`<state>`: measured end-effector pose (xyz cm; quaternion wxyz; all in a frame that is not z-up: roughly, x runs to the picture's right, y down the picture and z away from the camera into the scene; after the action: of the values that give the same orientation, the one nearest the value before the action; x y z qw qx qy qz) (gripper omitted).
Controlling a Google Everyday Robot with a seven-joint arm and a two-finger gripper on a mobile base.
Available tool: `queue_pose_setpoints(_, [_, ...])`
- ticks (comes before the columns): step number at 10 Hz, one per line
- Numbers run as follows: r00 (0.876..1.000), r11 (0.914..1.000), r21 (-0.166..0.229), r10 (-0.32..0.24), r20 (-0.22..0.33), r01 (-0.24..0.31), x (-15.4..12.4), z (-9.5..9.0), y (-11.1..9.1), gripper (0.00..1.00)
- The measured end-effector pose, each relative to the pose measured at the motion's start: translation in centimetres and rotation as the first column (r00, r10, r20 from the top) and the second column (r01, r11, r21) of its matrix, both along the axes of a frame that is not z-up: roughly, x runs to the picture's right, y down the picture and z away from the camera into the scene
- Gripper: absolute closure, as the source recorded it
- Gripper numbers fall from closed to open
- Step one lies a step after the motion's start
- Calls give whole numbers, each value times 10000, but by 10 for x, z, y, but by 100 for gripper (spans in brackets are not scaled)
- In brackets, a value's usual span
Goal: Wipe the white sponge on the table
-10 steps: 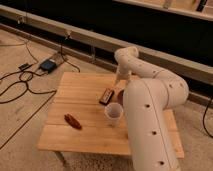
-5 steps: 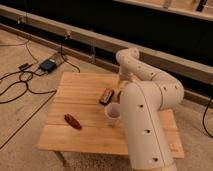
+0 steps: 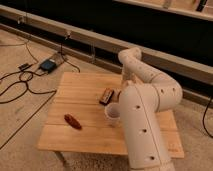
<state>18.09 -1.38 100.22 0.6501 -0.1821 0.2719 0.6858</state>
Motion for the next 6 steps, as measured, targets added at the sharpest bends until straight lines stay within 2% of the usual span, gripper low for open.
queue_pose_setpoints(4, [10000, 9998, -212, -66, -60, 65, 5, 13, 9, 37])
queue_pose_setpoints(6, [10000, 9998, -190, -76, -41, 75, 6, 16, 8, 53])
